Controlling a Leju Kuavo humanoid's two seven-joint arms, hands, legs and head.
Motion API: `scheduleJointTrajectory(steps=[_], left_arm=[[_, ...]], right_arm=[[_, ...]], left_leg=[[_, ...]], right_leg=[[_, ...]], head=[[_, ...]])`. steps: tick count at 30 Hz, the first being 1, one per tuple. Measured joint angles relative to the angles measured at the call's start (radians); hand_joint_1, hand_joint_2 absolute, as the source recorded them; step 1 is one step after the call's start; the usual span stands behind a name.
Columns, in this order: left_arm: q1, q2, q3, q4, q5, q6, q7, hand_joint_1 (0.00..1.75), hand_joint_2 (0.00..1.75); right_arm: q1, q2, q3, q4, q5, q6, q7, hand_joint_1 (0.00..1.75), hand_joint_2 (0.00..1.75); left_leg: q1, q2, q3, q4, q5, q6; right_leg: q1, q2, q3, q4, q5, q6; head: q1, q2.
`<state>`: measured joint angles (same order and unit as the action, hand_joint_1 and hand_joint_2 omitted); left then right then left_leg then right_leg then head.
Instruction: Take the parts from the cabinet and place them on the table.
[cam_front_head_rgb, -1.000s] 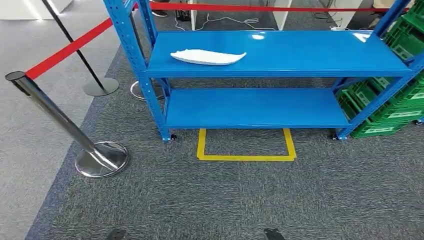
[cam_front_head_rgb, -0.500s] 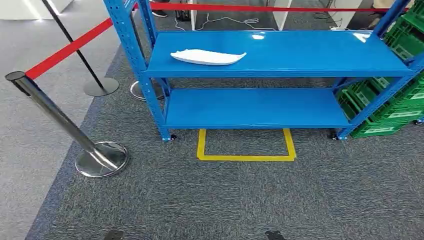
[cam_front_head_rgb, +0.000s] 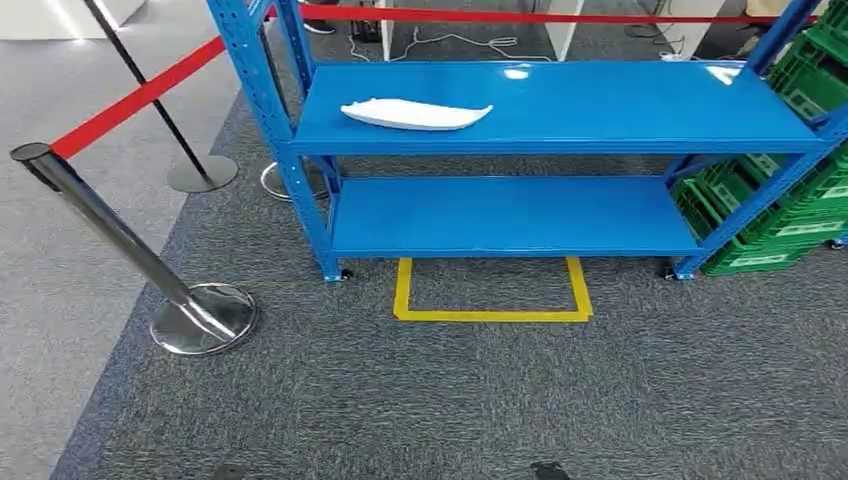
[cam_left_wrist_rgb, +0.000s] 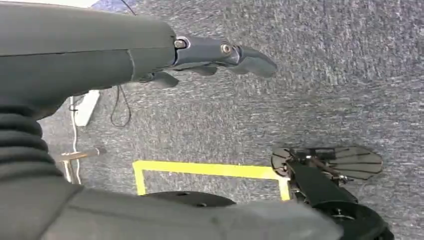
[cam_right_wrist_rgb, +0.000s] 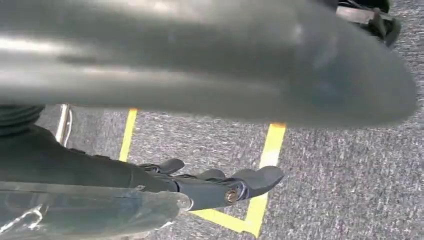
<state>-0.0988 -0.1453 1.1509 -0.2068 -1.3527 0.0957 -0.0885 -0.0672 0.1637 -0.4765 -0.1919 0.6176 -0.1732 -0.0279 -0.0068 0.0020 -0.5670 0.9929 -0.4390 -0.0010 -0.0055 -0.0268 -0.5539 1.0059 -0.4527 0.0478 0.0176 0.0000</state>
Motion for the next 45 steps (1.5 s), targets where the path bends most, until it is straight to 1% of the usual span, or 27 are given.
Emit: scheduleJointTrajectory(steps=[1,9,10,11,12,13,14,16,17,24,34,35,39,45], left_arm=[[-0.001,0.000,0.000,0.000,0.000,-0.003,-0.005,1.48,0.00],[-0.003,0.000,0.000,0.000,-0.001,-0.003,-0.010,1.48,0.00],[-0.003,0.000,0.000,0.000,-0.001,-0.003,-0.010,1.06,0.00],[-0.003,0.000,0.000,0.000,-0.001,-0.003,-0.010,0.80,0.00],[-0.003,0.000,0.000,0.000,-0.002,-0.003,-0.010,0.99,0.00],[-0.003,0.000,0.000,0.000,-0.002,-0.003,-0.010,0.98,0.00],[-0.003,-0.001,0.000,0.000,-0.001,-0.003,-0.009,1.38,0.00],[-0.003,-0.002,0.000,0.000,-0.001,-0.006,-0.008,1.61,0.00],[-0.003,-0.002,0.000,0.000,-0.001,-0.006,-0.008,1.75,0.00],[-0.003,-0.006,0.000,0.000,0.002,-0.008,-0.028,1.75,0.00],[-0.003,-0.006,0.000,0.000,0.001,-0.018,-0.030,1.75,0.00],[-0.003,-0.006,0.000,0.000,0.001,-0.019,-0.032,1.75,1.75],[-0.003,-0.005,0.000,0.000,0.001,-0.022,-0.050,1.75,1.75],[-0.005,-0.005,0.000,0.000,0.001,-0.022,-0.050,1.75,1.75]], right_arm=[[0.000,0.000,-0.002,0.000,0.000,0.000,-0.003,1.47,0.00],[-0.001,0.000,-0.010,0.000,0.002,0.000,-0.009,1.47,0.00],[-0.001,0.000,-0.011,0.000,0.002,0.000,-0.009,1.75,0.00],[-0.001,0.000,-0.011,0.000,0.003,0.000,-0.009,1.75,0.00],[-0.001,0.000,-0.012,0.000,0.003,0.000,-0.009,1.75,0.00],[-0.001,0.000,-0.013,0.000,0.003,0.000,-0.010,1.75,0.00],[-0.001,0.000,-0.013,0.000,0.003,-0.001,-0.010,1.75,0.00],[-0.001,0.000,-0.014,0.000,0.004,-0.002,-0.010,1.75,0.00],[-0.001,0.000,-0.015,0.000,0.004,-0.003,-0.010,1.75,0.00],[-0.001,0.000,-0.016,0.000,0.013,0.000,-0.021,1.75,0.00],[-0.001,0.000,-0.019,0.000,0.013,0.000,-0.021,1.75,0.00],[-0.001,0.000,-0.019,0.000,0.013,0.000,-0.021,1.75,0.00],[-0.001,0.000,-0.019,0.000,0.013,0.000,-0.028,1.75,0.00],[-0.001,0.000,-0.020,0.000,0.014,0.000,-0.034,1.75,0.00]], left_leg=[[0.000,0.000,0.000,0.000,0.000,0.000],[0.000,0.000,0.000,0.000,0.000,0.000],[0.000,0.000,0.000,0.000,0.000,0.000],[0.000,0.000,0.000,0.000,0.000,0.000],[0.000,0.000,0.000,0.000,0.000,0.000],[0.000,0.000,0.000,0.000,0.000,0.000],[0.000,0.000,0.000,0.000,0.000,0.000],[0.000,0.000,0.000,0.000,0.000,0.000],[0.000,0.000,0.000,0.000,0.000,0.000],[0.000,0.000,0.000,0.000,0.000,0.000],[0.000,0.000,0.000,0.000,0.000,0.000],[0.000,0.000,0.000,0.000,0.000,0.000],[0.000,0.000,0.000,0.000,0.000,0.000],[0.000,0.000,0.000,0.000,0.000,0.000]], right_leg=[[0.000,0.000,0.000,0.000,0.000,0.000],[0.000,0.000,0.000,0.000,0.000,0.000],[0.000,0.000,0.000,0.000,0.000,0.000],[0.000,0.000,0.000,0.000,0.000,0.000],[0.000,0.000,0.000,0.000,0.000,0.000],[0.000,0.000,0.000,0.000,0.000,0.000],[0.000,0.000,0.000,0.000,0.000,0.000],[0.000,0.000,0.000,0.000,0.000,0.000],[0.000,0.000,0.000,0.000,0.000,0.000],[0.000,0.000,0.000,0.000,0.000,0.000],[0.000,0.000,0.000,0.000,0.000,0.000],[0.000,0.000,0.000,0.000,0.000,0.000],[0.000,0.000,0.000,0.000,0.000,0.000],[0.000,0.000,0.000,0.000,0.000,0.000]], head=[[0.000,0.000],[0.000,0.000],[0.000,0.000],[0.000,0.000],[0.000,0.000],[0.000,0.000],[0.000,0.000],[0.000,0.000],[0.000,0.000],[0.000,0.000],[0.000,0.000],[0.000,0.000],[0.000,0.000],[0.000,0.000]])
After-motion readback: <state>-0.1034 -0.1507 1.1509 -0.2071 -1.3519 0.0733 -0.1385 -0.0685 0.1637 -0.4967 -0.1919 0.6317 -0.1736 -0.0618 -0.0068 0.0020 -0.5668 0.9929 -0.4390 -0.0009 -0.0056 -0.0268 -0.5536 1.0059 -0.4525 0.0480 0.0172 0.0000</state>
